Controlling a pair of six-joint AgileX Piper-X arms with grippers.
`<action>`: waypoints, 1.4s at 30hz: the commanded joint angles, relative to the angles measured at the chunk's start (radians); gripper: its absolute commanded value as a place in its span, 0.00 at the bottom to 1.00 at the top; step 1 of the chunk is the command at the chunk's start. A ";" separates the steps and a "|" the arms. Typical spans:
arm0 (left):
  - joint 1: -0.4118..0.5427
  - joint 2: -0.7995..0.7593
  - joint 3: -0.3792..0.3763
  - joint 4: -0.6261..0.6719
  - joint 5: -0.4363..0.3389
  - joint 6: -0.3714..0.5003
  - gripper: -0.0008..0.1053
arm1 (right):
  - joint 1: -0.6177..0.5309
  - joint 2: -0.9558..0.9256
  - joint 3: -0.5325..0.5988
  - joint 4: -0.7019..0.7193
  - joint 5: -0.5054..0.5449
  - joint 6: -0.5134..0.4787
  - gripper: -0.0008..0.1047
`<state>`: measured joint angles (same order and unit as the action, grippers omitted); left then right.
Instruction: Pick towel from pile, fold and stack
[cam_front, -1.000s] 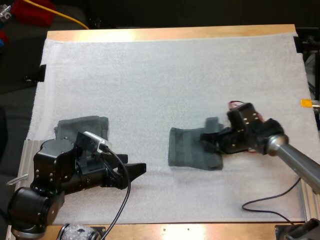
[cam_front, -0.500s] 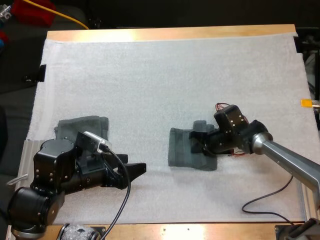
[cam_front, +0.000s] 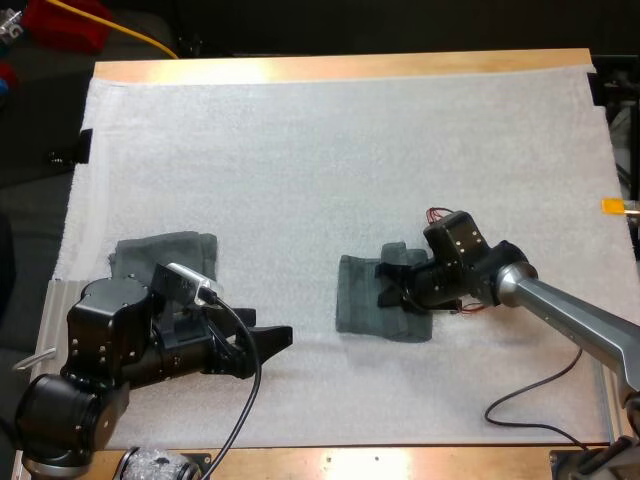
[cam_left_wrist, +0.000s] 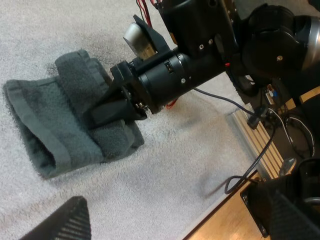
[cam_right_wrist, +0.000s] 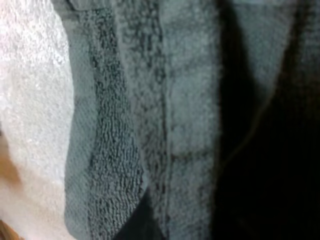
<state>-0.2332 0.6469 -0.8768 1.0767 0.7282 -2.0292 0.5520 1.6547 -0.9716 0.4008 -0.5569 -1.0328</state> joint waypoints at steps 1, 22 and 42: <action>0.001 -0.002 -0.008 0.003 0.009 -0.008 0.68 | 0.002 0.002 -0.004 -0.001 -0.017 0.004 0.03; 0.001 -0.002 -0.008 0.003 0.009 -0.008 0.68 | 0.050 0.002 -0.004 -0.099 -0.118 0.014 0.60; 0.001 -0.002 -0.008 0.003 0.009 -0.004 0.68 | 0.146 0.002 -0.004 -0.150 -0.136 0.030 0.59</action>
<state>-0.2332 0.6469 -0.8768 1.0767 0.7308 -2.0292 0.6977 1.6547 -0.9716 0.2415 -0.6905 -1.0059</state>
